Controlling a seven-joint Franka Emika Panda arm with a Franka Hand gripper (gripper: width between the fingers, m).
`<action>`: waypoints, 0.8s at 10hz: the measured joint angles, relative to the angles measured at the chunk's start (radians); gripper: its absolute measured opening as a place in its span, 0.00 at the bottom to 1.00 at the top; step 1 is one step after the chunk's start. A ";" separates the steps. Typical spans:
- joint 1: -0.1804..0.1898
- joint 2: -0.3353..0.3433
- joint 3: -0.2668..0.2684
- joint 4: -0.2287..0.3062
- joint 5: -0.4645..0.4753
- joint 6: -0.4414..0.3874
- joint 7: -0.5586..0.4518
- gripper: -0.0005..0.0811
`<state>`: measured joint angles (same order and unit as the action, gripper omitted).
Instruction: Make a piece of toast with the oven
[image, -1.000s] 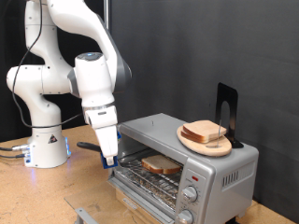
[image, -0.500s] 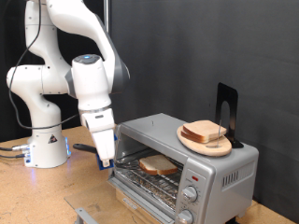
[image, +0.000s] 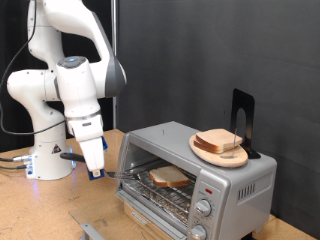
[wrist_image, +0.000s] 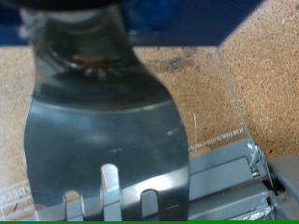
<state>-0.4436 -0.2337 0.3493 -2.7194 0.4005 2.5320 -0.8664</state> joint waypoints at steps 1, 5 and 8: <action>-0.001 -0.006 -0.008 -0.003 0.000 -0.004 0.000 0.50; 0.001 -0.034 -0.044 -0.003 0.111 -0.046 -0.001 0.50; 0.002 -0.038 -0.053 -0.003 0.133 -0.046 -0.039 0.50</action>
<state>-0.4411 -0.2722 0.2967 -2.7219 0.5335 2.4863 -0.9058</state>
